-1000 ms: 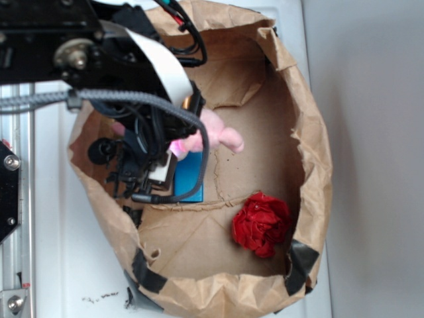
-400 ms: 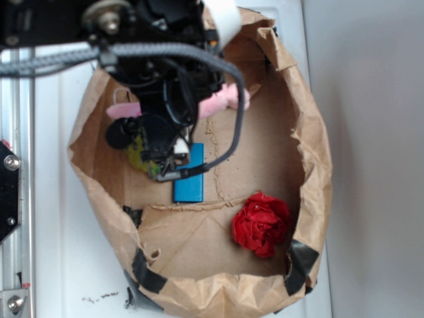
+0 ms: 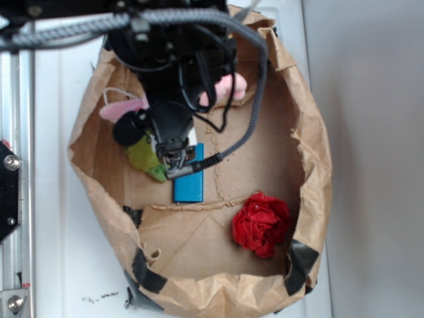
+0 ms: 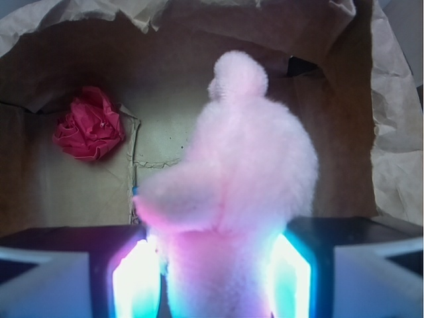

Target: Grab the pink bunny.

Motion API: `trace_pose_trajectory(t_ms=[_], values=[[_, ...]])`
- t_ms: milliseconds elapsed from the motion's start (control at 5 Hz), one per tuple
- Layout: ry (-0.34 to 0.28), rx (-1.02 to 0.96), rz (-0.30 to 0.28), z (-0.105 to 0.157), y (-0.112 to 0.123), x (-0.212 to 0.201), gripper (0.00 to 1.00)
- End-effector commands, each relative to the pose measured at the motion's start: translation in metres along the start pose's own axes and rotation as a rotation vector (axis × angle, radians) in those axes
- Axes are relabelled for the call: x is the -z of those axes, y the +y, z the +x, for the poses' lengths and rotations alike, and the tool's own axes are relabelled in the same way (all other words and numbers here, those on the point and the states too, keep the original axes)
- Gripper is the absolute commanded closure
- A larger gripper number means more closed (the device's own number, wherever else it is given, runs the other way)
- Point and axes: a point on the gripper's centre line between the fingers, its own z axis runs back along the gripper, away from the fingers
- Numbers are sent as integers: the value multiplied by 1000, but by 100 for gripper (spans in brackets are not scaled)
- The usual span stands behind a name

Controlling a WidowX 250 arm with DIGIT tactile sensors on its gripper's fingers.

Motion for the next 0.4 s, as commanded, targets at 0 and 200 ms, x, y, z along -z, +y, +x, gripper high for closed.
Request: trace_pose_trajectory(t_ms=[0, 200], values=[[-119, 137, -33, 5, -22, -24, 100], [-123, 149, -52, 8, -24, -26, 100]])
